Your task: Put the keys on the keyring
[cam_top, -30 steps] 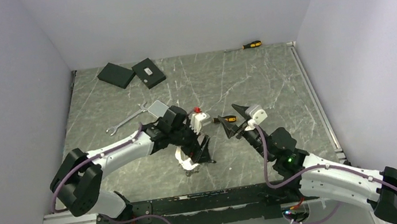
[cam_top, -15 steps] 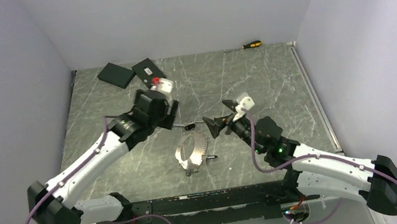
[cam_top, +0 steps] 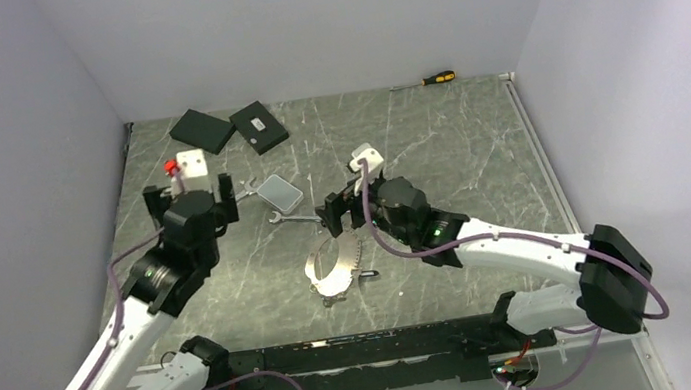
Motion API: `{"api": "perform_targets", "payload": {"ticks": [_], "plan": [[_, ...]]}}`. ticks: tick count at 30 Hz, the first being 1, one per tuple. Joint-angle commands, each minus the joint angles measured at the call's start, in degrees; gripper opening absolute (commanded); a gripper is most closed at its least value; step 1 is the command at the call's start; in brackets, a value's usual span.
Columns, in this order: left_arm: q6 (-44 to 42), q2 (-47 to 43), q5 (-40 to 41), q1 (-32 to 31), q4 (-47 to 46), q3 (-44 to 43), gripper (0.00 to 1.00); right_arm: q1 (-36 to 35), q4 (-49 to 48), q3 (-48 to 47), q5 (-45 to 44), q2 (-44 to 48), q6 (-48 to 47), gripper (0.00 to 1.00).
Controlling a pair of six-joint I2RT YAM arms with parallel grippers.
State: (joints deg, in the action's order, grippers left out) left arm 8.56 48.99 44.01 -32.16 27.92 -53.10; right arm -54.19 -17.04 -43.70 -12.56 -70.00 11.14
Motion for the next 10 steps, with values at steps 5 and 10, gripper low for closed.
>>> {"api": "perform_targets", "payload": {"ticks": [5,10], "plan": [[-4.7,-7.5,0.7,0.2,-7.6,3.4,0.99,0.2,-5.7,-4.6,1.3,-4.1,-0.1,1.0],[-4.2,-5.9,0.3,0.2,-6.2,2.2,1.0,0.2,-2.8,-7.8,-0.2,-6.8,2.5,1.0]]}}
